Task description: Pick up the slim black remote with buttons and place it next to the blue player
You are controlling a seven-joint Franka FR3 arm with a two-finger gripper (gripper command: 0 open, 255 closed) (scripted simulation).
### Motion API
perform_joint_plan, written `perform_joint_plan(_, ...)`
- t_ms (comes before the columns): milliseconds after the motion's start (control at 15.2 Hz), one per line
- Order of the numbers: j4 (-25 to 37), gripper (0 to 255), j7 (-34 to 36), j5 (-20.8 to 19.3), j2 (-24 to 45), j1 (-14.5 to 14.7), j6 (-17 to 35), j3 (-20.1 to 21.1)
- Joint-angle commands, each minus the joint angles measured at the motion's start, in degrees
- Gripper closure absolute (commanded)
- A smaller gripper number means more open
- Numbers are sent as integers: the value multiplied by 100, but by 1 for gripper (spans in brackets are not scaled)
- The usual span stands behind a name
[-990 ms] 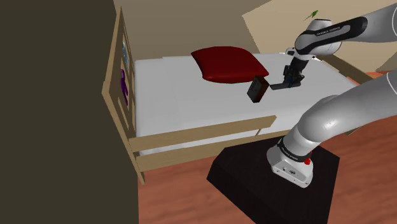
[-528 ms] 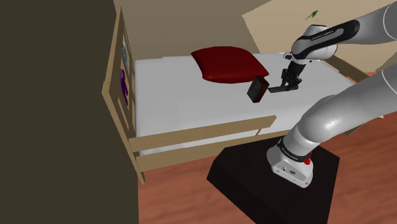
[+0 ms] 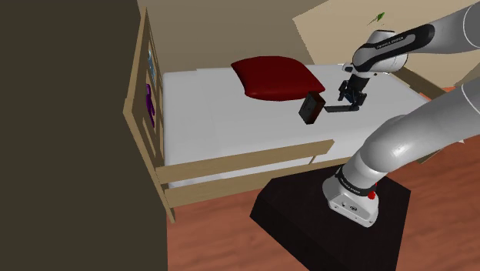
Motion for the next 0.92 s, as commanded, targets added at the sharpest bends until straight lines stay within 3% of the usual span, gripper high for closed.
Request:
perform_joint_plan(0, 0, 0, 0, 0, 0, 0, 0, 0)
perform_joint_plan(66, 0, 0, 0, 0, 0, 0, 0, 0)
perform_joint_plan(330, 411, 0, 136, -68, -530, -140, -909, 393)
perform_joint_plan(858, 411, 0, 135, -67, -530, -142, -909, 395)
